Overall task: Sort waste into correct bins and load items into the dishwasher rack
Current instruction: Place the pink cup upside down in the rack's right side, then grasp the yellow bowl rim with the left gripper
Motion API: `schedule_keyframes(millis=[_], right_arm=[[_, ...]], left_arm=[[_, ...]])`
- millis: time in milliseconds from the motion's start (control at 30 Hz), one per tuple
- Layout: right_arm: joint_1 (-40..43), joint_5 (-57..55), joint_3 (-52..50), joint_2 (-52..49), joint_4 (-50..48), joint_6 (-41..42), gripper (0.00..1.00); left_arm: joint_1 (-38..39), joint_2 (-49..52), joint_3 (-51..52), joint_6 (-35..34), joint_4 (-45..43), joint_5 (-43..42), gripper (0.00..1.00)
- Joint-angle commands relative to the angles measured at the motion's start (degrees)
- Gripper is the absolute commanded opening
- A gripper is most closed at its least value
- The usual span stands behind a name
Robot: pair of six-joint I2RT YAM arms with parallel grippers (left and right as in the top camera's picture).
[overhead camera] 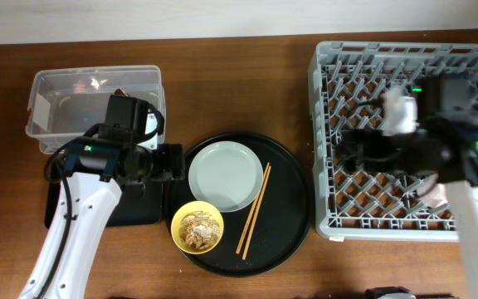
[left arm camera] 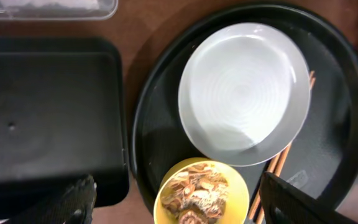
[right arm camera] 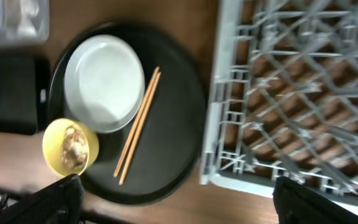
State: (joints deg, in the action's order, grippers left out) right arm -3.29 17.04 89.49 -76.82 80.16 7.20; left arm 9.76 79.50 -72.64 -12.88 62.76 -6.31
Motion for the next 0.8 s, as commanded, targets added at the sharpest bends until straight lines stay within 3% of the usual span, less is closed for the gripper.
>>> schedule_keyframes(millis=[0, 133, 233, 500, 767], right_arm=[[-8.4, 0.7, -0.9, -3.8, -0.5, 2.3, 0.98], [-14.9, -4.9, -0.9, -8.7, -0.4, 8.3, 0.96], [-15.2, -7.8, -0.9, -10.3, 0.1, 9.6, 0.96], [-6.1, -16.2, -0.9, -10.2, 5.4, 9.6, 0.99], [-1.8, -16.3, -0.9, -10.3, 6.2, 9.4, 0.98]], left_arm=[[-0.3, -0.6, -0.3, 0.0, 2.0, 3.8, 0.83], [-0.3, -0.6, -0.3, -1.7, 3.8, -0.5, 0.84], [2.1, -0.5, 1.3, -2.8, 3.9, -5.3, 0.82], [16.9, -0.4, 12.4, -9.1, -6.0, -5.3, 0.82], [23.3, 3.4, 23.2, -9.8, -16.8, -3.9, 0.82]])
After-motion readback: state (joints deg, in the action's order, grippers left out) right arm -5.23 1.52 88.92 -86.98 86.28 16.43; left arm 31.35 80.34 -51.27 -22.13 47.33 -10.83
